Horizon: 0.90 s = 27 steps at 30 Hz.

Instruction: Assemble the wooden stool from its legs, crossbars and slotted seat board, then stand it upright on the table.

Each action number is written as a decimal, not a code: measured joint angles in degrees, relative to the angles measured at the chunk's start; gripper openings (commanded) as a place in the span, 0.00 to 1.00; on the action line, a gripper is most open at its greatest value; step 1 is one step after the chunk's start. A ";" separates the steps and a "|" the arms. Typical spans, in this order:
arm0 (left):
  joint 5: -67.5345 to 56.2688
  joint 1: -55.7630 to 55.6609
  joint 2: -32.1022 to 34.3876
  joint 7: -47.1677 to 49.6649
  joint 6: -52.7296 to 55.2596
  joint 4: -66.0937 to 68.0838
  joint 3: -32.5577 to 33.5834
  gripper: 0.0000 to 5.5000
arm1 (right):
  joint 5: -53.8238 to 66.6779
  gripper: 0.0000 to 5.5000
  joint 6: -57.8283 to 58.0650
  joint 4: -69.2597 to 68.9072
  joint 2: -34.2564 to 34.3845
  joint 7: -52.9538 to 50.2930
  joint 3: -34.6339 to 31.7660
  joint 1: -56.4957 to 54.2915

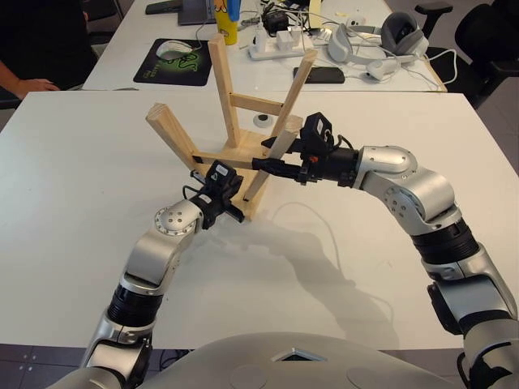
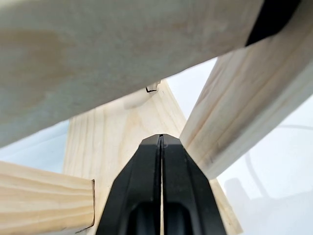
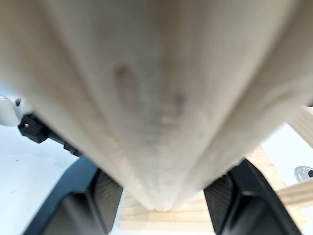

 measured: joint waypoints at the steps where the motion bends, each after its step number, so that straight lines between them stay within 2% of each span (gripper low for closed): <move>1: -0.01 0.00 -0.09 0.02 -0.07 0.06 0.01 0.00 | -0.04 0.37 0.05 0.60 0.00 0.40 0.50 -0.82; 14: 0.02 2.17 1.62 -2.05 -1.36 -0.22 0.77 0.00 | -0.63 0.37 0.07 5.38 1.94 1.03 6.26 -8.07; 18: -2.04 2.81 11.28 -11.29 -0.13 -3.15 1.35 0.00 | -0.62 0.37 0.07 5.60 2.09 1.06 6.38 -8.28; 20: -6.18 2.70 16.40 -16.80 2.63 -4.81 5.63 0.00 | -0.62 0.37 0.07 5.60 2.13 1.05 6.42 -8.30; 23: -12.74 0.07 24.45 -23.46 7.43 -5.07 15.77 0.00 | -0.62 0.37 0.07 5.58 2.13 1.01 6.42 -8.28; 25: -13.24 -2.42 29.00 -25.36 7.77 -3.89 19.36 0.00 | -0.62 0.37 0.07 5.57 2.14 1.00 6.42 -8.29; 27: -12.62 -3.72 33.54 -27.00 6.69 -1.95 20.24 0.00 | -0.65 0.37 0.07 5.59 2.33 0.75 6.52 -8.31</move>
